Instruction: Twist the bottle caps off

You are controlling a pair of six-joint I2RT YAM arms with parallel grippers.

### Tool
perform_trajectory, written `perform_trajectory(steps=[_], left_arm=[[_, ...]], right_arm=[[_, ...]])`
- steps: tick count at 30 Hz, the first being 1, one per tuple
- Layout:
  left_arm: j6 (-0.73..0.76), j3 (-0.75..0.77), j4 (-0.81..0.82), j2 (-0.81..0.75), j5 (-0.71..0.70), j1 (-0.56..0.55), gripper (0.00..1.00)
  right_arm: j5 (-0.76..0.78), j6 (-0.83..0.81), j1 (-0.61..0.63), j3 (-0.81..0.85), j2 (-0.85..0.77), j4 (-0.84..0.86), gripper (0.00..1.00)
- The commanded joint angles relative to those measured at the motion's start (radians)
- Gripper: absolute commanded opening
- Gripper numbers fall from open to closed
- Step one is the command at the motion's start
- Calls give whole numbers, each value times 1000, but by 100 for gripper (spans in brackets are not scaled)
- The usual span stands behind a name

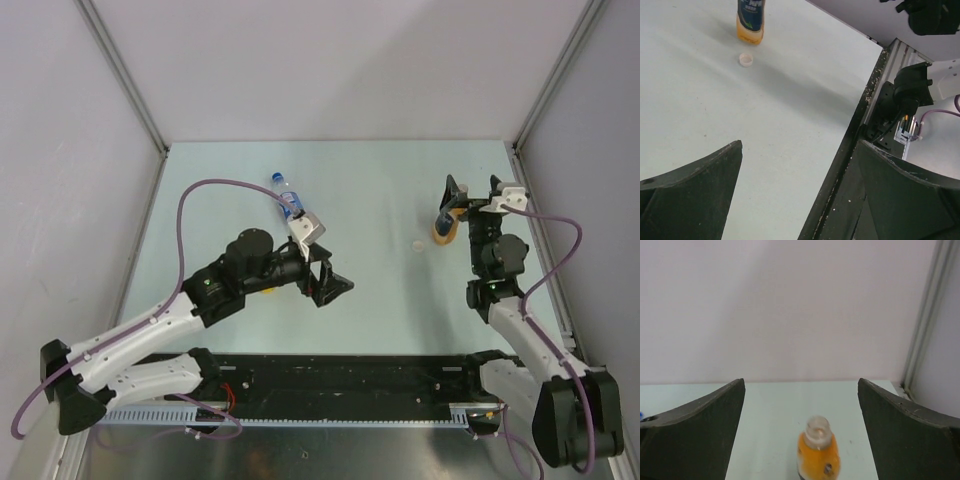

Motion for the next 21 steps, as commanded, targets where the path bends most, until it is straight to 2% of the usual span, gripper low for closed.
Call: perform_trajectory(steps=[1, 7, 14, 21], left_arm=[[-3, 32, -13, -51, -62, 3, 99], [-7, 42, -61, -117, -229, 2, 99], [36, 99, -195, -205, -507, 2, 99], [20, 157, -358, -271, -791, 2, 100]], right_arm=[[-148, 26, 27, 96, -83, -169, 99], [-259, 54, 142, 184, -124, -362, 99], [-245, 77, 306, 312, -52, -578, 99], [-235, 136, 376, 369, 27, -694, 99]])
